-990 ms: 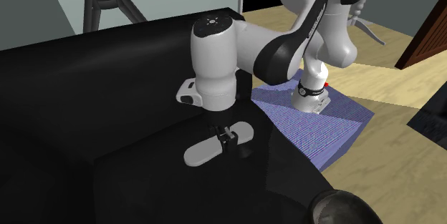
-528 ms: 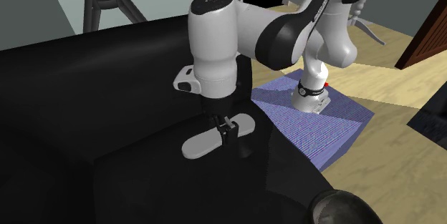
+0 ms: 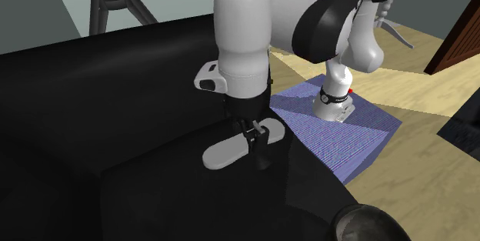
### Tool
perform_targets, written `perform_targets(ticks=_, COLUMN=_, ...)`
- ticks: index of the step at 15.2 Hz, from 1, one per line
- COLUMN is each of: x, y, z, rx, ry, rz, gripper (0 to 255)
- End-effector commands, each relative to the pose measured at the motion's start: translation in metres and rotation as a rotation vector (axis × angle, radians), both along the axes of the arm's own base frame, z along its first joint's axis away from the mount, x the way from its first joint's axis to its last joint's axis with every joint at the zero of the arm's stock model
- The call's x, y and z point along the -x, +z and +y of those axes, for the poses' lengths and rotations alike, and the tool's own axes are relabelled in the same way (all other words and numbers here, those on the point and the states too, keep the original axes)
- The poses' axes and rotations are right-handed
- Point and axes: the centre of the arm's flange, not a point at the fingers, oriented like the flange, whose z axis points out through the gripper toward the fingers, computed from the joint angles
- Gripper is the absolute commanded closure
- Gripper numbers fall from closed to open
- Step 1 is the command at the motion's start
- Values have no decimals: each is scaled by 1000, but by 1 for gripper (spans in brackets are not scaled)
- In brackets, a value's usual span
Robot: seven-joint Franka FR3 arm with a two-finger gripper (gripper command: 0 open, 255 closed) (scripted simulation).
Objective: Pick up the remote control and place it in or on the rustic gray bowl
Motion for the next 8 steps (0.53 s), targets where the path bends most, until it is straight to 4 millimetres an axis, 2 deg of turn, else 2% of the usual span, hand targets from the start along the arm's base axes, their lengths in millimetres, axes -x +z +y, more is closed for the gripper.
perform_targets(ticks=1, x=9, y=0, z=24, rx=0, ry=0, rz=-1, gripper=255)
perform_targets(ticks=8, x=44, y=2, z=110, rx=0, ry=0, rz=-1, gripper=255)
